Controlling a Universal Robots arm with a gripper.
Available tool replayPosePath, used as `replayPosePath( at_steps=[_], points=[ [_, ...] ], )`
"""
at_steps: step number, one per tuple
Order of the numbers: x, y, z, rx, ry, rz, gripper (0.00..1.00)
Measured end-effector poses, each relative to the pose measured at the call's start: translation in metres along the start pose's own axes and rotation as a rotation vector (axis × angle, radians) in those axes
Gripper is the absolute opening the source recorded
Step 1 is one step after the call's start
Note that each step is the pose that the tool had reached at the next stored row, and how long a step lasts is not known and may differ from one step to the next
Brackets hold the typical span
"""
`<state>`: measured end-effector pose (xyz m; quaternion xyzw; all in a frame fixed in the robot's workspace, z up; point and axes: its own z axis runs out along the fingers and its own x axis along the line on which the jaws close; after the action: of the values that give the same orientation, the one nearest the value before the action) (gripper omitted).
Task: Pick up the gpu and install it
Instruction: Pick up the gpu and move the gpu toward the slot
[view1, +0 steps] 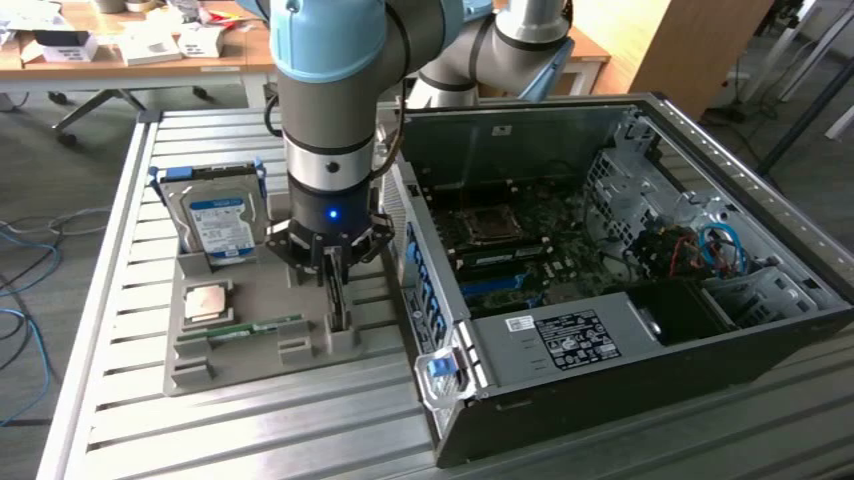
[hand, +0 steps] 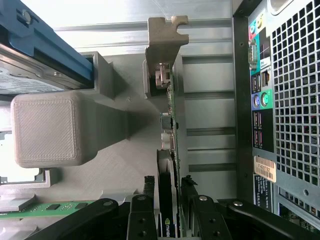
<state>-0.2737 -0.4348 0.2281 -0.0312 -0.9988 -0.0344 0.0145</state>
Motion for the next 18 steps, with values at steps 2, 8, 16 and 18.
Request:
replayPosePath(
  at_steps=[2,8,16,18],
  points=[
    [0.0,0.0001,-0.0008,0.0004,-0.0001,0.0,0.35],
    [0.0001,0.0002,-0.0025,0.0018,-0.0002,0.0,0.35],
    [-0.0004,0.0002,-0.0026,0.0021,0.0002,0.0,0.35],
    [-0.0005,0.0002,-0.0025,0.002,0.0002,0.0,0.35]
  ],
)
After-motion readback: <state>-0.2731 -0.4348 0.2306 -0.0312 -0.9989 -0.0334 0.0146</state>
